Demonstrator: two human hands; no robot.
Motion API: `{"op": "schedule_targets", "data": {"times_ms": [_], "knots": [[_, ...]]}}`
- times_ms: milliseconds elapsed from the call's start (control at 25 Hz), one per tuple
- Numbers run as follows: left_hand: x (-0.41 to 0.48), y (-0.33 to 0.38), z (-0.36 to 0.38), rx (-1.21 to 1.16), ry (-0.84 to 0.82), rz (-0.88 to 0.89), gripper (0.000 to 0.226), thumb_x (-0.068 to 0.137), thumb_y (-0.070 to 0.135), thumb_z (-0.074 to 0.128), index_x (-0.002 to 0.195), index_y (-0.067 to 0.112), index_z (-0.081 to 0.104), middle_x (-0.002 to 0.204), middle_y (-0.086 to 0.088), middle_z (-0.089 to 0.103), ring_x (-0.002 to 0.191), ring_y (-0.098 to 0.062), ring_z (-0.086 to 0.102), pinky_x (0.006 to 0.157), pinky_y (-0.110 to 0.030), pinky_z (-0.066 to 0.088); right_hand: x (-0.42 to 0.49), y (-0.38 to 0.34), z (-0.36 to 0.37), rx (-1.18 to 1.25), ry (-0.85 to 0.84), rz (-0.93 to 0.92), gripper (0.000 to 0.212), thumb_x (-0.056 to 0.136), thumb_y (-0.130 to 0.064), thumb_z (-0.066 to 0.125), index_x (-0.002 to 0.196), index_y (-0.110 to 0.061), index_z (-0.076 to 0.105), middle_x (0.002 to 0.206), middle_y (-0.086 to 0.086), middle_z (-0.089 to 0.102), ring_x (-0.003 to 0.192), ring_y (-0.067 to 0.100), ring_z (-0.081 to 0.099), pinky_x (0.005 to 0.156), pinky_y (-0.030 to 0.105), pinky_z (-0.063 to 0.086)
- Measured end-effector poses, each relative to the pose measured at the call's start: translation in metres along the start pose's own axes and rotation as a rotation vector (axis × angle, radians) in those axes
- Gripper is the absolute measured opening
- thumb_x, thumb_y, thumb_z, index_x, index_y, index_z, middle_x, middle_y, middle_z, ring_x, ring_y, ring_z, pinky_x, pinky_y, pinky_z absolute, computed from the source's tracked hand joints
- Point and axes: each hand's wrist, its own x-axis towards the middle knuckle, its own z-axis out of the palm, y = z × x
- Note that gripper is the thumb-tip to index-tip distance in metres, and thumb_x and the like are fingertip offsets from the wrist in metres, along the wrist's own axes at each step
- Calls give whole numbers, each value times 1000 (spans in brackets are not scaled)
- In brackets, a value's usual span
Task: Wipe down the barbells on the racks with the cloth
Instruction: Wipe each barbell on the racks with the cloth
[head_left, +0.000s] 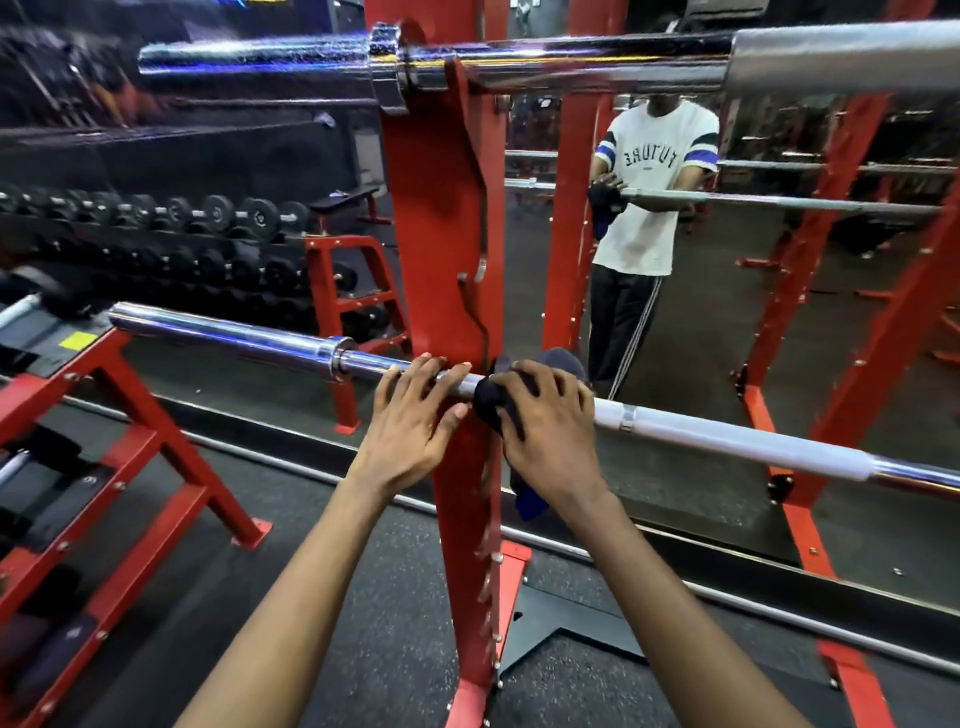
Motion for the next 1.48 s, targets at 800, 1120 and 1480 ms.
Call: {"op": "schedule_targets", "data": {"times_ms": [800,1120,1480], "knots": [[6,-5,-5,-209,72,-4,56,105,48,9,143,40,49,138,4,50,139,-11,35,115,-42,17,32,17,-64,635,192,334,34,84,-27,67,101,-22,37,97,-2,53,75,10,50,74,28,38],[8,-17,-5,-228,42,69,53,106,46,10,145,42,46,138,6,49,139,-12,35,112,-45,20,69,18,-61,400,-214,480,28,80,-41,70,82,-21,50,80,-7,61,81,19,61,73,35,46],[10,-21,-2,-240,44,128,48,105,44,20,145,40,46,138,4,49,136,-15,36,112,-32,12,45,-15,-25,-87,308,315,51,81,-67,71,69,-26,43,76,-3,54,84,26,54,78,43,43]]}}
